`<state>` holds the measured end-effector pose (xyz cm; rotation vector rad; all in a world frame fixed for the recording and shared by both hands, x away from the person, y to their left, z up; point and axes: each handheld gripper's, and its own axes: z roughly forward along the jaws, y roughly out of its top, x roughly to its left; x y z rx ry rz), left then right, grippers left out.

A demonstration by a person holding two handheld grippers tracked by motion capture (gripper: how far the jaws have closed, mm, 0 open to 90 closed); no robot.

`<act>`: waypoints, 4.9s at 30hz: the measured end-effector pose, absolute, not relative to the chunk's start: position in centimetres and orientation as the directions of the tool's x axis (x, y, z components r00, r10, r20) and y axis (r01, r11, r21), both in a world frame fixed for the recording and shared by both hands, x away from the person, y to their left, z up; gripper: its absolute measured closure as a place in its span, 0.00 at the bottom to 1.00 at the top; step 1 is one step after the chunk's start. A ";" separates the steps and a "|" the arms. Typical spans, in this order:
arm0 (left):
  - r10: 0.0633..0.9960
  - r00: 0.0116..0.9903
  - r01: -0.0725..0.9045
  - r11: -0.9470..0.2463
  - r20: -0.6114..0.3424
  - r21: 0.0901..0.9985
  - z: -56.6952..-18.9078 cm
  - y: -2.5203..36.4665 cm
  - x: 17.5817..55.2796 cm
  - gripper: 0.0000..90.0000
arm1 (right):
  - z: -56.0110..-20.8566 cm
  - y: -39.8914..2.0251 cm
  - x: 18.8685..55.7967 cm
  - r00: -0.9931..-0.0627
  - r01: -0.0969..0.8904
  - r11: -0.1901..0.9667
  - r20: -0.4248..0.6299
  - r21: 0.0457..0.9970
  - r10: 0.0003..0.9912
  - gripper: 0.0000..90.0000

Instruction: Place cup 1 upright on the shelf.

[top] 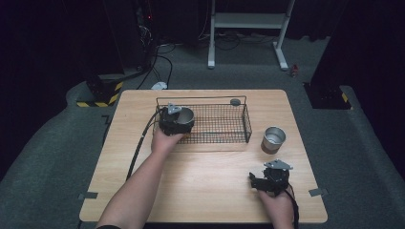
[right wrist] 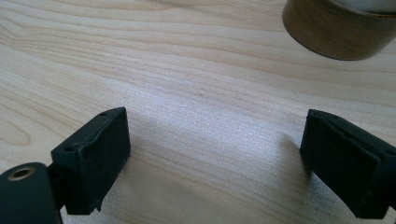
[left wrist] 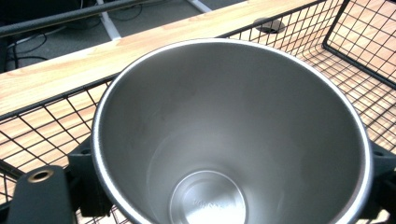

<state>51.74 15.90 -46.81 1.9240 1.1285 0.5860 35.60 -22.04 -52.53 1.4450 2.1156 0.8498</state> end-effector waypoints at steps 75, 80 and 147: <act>0.853 0.519 0.464 -0.234 -0.048 0.854 -44.1 20.1 45.6 0.00 | -52.5 -22.0 35.6 -0.358 0.664 0.266 -0.014 0.699 0.934 0.09; 0.854 0.518 0.463 -0.229 -0.052 0.857 -44.1 20.4 44.8 0.00 | -52.5 -22.0 35.6 -0.358 0.664 0.266 -0.014 0.699 0.933 0.09; 0.839 0.545 0.581 -0.374 -0.004 0.723 -52.1 26.7 35.2 0.05 | -52.5 -22.0 35.6 -0.358 0.665 0.265 -0.014 0.698 0.934 0.09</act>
